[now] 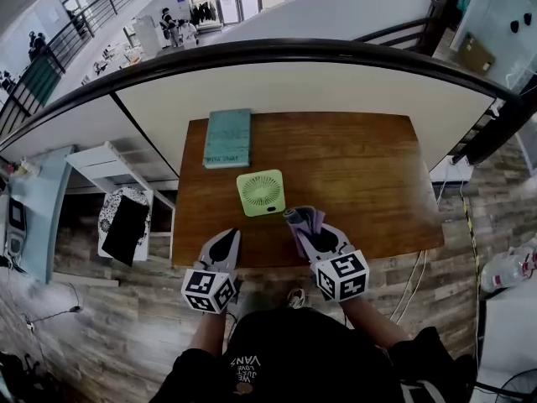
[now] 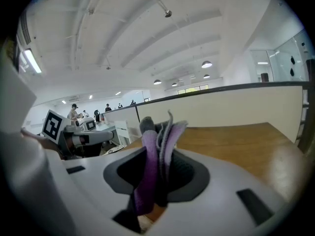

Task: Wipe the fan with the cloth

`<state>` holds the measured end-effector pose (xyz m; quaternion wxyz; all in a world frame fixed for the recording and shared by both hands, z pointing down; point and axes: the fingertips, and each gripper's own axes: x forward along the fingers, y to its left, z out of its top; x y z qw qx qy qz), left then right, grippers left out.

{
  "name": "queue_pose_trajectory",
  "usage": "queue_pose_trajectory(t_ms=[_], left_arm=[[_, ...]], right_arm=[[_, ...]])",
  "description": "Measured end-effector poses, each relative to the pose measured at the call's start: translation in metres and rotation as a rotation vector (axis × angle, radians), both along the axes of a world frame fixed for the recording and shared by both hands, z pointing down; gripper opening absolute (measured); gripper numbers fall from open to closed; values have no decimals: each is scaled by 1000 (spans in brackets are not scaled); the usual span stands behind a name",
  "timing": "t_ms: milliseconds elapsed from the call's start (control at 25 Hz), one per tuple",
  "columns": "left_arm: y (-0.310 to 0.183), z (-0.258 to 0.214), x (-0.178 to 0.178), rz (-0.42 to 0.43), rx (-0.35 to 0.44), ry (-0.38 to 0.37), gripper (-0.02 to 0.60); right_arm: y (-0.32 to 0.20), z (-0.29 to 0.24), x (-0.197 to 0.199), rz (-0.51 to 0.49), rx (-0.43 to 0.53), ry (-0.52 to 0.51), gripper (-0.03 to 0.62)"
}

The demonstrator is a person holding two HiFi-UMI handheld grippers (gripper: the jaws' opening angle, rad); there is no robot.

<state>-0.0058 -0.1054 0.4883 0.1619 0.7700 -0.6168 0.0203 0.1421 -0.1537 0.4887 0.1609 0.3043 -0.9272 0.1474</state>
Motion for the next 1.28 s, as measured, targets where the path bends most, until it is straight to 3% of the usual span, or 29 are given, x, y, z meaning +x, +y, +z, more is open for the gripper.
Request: queue_pose_trajectory(t_ms=[600,880,1280], left_arm=[[97,-29,10,43,46,-33,11],[146,-27,7,39,42,-13,11],[176,-30,4,17,64,8,11]], right_arm=[[92,-25,7,36,45,-22,117],[140,-23,5,43,38,-20,117],[164,-29,10,53,64,-2,117]])
